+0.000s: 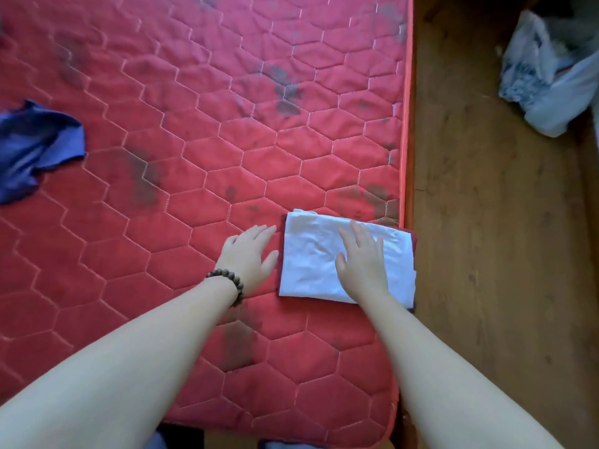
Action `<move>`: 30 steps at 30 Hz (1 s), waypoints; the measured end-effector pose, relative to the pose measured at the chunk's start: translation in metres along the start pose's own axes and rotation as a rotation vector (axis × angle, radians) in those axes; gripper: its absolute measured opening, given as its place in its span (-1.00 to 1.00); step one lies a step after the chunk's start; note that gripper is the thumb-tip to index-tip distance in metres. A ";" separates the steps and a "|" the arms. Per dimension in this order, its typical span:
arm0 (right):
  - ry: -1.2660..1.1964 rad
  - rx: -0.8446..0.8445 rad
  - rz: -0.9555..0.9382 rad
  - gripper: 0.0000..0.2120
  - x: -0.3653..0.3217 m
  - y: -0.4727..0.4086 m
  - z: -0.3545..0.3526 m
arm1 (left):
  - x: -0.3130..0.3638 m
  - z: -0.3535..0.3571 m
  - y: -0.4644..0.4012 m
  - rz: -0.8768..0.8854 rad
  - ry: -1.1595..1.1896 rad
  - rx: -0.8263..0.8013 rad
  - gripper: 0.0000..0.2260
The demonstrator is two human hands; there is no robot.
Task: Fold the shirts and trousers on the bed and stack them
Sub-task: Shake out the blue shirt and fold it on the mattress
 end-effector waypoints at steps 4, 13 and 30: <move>-0.070 0.052 -0.097 -0.54 -0.094 0.010 -0.029 | -0.065 -0.088 0.034 -0.107 -0.058 0.122 -0.52; -0.174 0.154 -0.165 -0.58 -0.346 0.014 -0.033 | -0.248 -0.243 0.050 -0.154 -0.048 0.313 -0.52; -0.124 0.063 -0.246 -0.57 -0.640 -0.084 0.069 | -0.561 -0.345 -0.003 -0.267 -0.061 0.318 -0.51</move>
Point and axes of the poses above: each hand's wrist, its own y-axis away from the middle knuckle, its own z-axis out of the palm, x = y × z, the point moved 9 cm from there along -y, towards the middle knuckle, and after that the axes turned 14 degrees about x, right-handed, at the moved point
